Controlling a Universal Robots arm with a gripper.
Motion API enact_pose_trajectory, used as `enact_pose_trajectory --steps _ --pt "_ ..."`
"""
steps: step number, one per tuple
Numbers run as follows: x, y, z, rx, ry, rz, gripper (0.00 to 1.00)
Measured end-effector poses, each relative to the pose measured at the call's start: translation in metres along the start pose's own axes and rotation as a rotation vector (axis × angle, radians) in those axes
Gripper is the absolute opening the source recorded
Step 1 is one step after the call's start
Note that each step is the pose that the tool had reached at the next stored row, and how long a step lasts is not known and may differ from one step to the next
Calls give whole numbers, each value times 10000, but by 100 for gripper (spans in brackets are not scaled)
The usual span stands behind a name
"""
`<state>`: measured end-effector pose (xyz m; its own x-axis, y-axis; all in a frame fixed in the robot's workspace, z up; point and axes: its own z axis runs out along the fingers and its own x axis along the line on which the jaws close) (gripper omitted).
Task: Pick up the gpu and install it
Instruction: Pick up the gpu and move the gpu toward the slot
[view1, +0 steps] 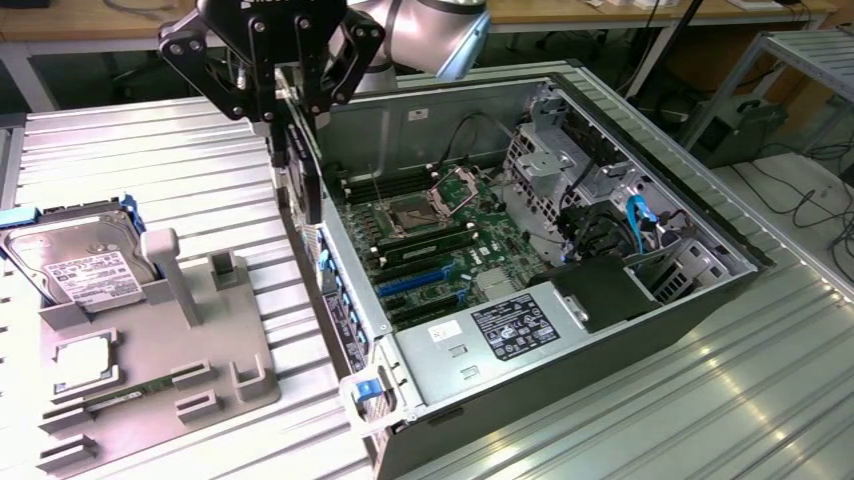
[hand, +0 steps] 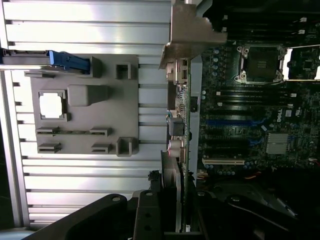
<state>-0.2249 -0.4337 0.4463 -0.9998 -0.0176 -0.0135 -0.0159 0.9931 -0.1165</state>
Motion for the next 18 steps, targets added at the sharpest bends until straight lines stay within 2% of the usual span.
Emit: enact_pose_trajectory --steps 18 --pt "-107 -2 2 0 0 1 28"
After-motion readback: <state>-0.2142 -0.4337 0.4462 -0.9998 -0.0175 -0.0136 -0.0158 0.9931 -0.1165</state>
